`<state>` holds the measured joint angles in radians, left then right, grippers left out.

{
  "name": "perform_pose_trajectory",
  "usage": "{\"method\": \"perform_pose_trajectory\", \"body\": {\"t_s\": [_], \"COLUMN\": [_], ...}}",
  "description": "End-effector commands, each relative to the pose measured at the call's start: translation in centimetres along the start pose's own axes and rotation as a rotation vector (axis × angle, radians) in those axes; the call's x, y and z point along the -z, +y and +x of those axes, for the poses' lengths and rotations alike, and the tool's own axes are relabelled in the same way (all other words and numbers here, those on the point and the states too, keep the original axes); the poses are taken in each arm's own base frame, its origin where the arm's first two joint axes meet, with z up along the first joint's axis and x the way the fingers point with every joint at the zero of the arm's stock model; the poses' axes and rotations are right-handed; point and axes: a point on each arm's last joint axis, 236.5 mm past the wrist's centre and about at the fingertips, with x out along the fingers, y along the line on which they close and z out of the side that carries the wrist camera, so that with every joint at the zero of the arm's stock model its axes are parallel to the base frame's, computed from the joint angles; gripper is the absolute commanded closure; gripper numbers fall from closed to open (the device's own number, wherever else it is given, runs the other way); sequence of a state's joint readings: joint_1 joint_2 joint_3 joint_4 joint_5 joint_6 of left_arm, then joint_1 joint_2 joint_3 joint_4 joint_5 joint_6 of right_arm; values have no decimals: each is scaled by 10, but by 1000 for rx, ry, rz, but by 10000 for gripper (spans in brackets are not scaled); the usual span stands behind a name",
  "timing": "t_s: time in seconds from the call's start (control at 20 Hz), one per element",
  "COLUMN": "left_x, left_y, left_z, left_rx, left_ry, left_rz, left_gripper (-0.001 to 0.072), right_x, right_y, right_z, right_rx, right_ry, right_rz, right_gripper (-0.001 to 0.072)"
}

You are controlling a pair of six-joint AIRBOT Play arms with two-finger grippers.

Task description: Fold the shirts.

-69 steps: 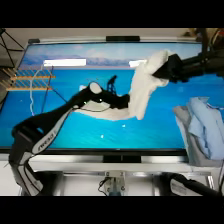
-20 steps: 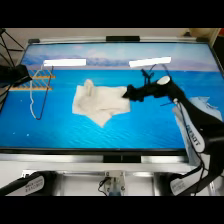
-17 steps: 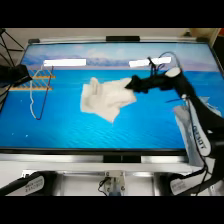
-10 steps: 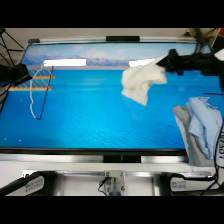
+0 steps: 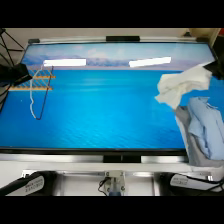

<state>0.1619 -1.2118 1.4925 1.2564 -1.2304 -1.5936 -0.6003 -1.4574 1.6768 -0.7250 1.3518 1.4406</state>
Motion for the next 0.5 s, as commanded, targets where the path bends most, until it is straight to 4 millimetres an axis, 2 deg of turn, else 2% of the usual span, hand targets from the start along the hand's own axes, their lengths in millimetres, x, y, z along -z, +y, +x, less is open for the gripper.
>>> {"method": "perform_pose_trajectory", "body": {"t_s": [0.0,0.1,0.15,0.25,0.35,0.45], "left_x": [0,0,0,-4,-7,-9], "left_y": [0,0,0,0,0,0], "left_z": [0,0,0,0,0,0], "left_rx": [0,0,0,0,0,1], "left_ry": [0,-1,-2,-16,-30,-38], "left_rz": [0,1,1,3,4,4], "left_gripper": [679,678,679,678,679,678], "right_x": [-17,-21,-17,10,44,76], "right_y": [-27,-28,-32,-39,-44,-72], "right_z": [-46,-73,-85,-106,-127,-155], "right_rx": [67,91,117,170,235,422], "right_ry": [-96,-148,-150,-84,12,89], "right_rz": [42,40,70,164,178,209], "right_gripper": [648,648,648,648,648,648]}}
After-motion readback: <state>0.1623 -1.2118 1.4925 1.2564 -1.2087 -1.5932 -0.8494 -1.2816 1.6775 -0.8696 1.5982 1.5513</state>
